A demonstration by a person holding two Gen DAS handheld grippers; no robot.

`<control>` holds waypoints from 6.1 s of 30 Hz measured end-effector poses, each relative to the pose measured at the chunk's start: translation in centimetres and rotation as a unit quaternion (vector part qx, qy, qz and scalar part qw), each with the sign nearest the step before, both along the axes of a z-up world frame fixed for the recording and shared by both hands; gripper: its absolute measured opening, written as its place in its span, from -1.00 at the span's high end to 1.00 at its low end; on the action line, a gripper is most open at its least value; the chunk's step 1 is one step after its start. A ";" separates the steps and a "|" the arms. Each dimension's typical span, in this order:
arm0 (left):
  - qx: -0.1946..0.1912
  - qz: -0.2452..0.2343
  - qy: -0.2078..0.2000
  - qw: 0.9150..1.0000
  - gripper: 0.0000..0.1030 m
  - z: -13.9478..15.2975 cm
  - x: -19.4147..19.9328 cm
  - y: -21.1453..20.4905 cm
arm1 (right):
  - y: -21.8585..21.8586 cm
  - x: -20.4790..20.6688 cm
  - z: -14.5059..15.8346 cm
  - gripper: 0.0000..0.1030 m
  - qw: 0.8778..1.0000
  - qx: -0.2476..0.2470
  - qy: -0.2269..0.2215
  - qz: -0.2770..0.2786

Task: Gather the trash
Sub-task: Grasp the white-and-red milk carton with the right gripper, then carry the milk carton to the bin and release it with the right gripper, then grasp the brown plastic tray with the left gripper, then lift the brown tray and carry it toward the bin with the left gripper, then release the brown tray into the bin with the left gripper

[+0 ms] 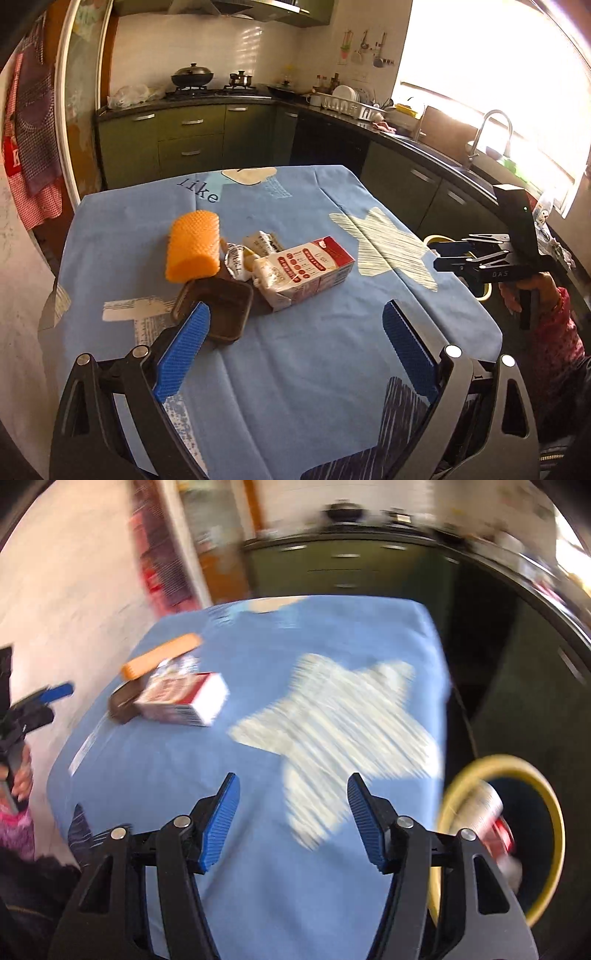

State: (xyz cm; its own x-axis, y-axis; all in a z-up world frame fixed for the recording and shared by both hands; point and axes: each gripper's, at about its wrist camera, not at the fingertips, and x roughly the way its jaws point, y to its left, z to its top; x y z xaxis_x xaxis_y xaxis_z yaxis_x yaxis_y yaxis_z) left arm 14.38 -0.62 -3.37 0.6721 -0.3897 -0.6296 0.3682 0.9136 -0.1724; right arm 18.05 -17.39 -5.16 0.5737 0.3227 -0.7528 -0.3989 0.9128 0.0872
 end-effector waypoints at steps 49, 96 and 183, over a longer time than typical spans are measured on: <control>0.010 -0.015 0.016 1.000 -0.85 -2.3 -2.0 0.0 | 7.4 1.6 -3.3 0.04 0.974 -0.113 0.128 0.146; 0.092 -0.008 0.044 0.995 -0.85 -4.1 2.4 -1.5 | -8.4 -9.0 -2.3 -0.43 0.962 0.084 -0.020 -0.257; 0.116 -0.377 0.114 0.912 -0.34 -5.0 9.2 -46.8 | -23.4 -19.8 -5.5 -0.51 0.872 0.159 -0.074 -0.456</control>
State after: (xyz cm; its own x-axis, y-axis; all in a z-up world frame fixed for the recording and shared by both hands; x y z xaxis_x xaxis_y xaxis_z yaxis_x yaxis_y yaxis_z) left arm 23.61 -47.38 -8.39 0.1096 -0.5265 -0.8431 0.8856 0.4368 -0.1577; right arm -1.71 -40.82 -10.61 0.7851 -0.1395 -0.6035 0.4519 0.7953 0.4040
